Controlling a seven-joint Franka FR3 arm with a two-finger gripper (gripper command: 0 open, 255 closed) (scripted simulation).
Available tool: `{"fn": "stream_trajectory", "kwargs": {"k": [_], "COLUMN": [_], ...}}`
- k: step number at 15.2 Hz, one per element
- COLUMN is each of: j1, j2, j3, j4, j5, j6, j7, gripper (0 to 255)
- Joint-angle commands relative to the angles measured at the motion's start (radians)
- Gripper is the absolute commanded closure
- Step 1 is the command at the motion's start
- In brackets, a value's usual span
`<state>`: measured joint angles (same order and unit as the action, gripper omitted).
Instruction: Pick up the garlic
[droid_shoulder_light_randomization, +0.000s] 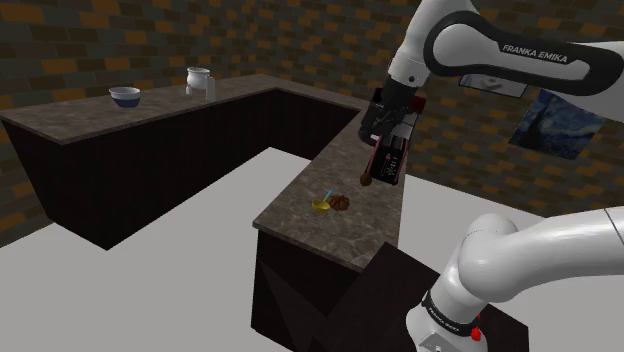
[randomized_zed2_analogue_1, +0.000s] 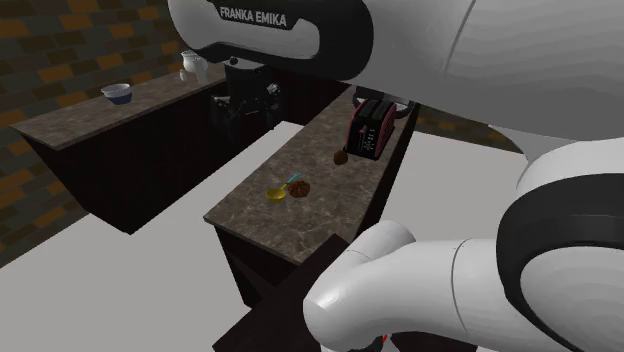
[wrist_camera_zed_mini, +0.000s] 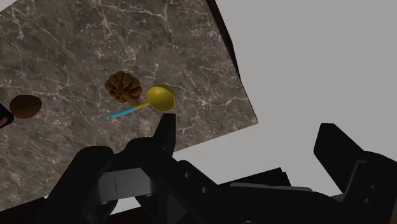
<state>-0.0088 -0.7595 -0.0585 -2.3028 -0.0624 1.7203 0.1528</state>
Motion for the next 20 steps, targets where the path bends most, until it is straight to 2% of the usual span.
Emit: {"fn": "stream_trajectory", "kwargs": {"k": [1,11,16,20], "j1": [0.000,0.002,0.012,0.028], "j2": [0.000,0.157,0.295,0.431], "j3": [0.000,-0.166,-0.252,-0.321], "j4": [0.000,-0.140,-0.153,-0.136], "j5": [0.000,-0.079,-0.095,-0.080], "j6": [0.000,0.287,0.435,0.550], "j7": [0.000,-0.251,-0.382,-0.498], "gripper": [0,0,0,0]}}
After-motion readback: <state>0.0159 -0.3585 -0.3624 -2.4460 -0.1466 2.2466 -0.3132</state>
